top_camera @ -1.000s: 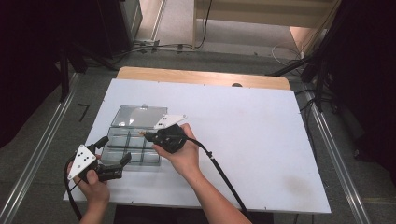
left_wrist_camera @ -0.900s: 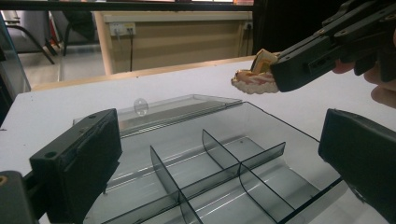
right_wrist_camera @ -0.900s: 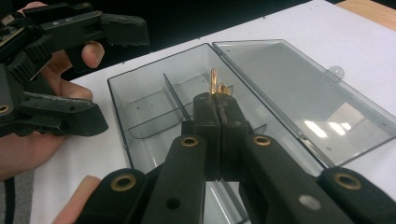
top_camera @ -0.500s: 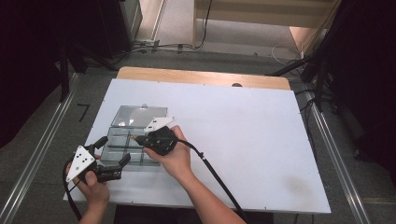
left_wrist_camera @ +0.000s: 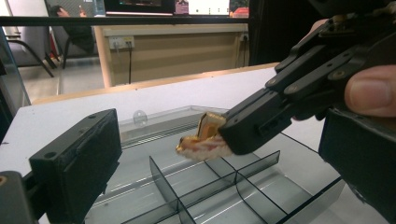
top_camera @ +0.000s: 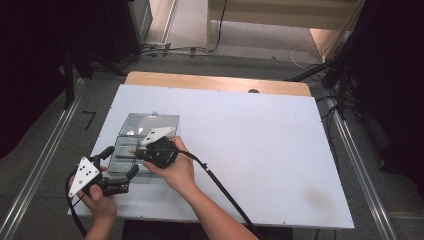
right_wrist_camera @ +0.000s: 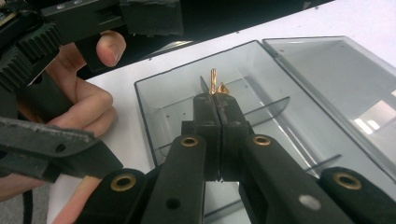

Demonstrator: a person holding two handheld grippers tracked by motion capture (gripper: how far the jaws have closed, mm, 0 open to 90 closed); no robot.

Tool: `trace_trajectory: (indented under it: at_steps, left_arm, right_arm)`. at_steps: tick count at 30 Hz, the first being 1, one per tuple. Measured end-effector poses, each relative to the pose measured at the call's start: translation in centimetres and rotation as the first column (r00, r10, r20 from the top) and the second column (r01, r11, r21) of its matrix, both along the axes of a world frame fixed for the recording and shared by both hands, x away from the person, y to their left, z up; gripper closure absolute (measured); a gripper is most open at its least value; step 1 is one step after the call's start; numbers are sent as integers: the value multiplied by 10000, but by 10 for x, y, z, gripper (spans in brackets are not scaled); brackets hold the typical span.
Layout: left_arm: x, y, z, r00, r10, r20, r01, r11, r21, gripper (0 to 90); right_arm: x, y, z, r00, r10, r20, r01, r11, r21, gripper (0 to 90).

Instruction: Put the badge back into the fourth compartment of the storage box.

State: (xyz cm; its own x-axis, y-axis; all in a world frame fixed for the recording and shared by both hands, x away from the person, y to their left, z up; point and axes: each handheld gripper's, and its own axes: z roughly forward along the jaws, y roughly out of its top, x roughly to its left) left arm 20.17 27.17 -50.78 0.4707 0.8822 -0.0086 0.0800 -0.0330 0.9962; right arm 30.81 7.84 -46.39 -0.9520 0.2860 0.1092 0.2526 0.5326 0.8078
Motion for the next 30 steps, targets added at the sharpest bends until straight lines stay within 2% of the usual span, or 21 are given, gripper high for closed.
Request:
trace_trajectory:
  at_steps: [7, 10, 15, 18, 25, 30]
  left_arm:
    - [-1, 2, 0, 10000, 65, 38, -65, 9999, -114, 0]
    - [-2, 3, 0, 9999, 132, 91, -129, 9996, -247, 0]
    - [-3, 1, 0, 9998, 97, 196, -95, 9999, -87, 0]
    - [-2, 2, 0, 9997, 131, 207, -127, 9998, -170, 0]
    - [-3, 2, 0, 9996, 190, 228, -186, 9997, -178, 0]
    - [-3, 2, 0, 9996, 189, 221, -185, 9997, -177, 0]
  right_arm:
    - [0, 12, -5, 9991, 316, -265, -318, 9995, -61, 870]
    - [4, 15, -6, 9972, 428, -615, -428, 9991, 14, 870]
    - [12, 18, -11, 9938, 420, -1026, -412, 9991, 97, 870]
    - [14, 18, -11, 9932, 480, -1065, -472, 9988, 99, 870]
    - [21, 25, -13, 9808, 1198, -1541, -1239, 9921, -175, 862]
    - [25, 24, -12, 9812, 1074, -1604, -1087, 9941, 10, 749]
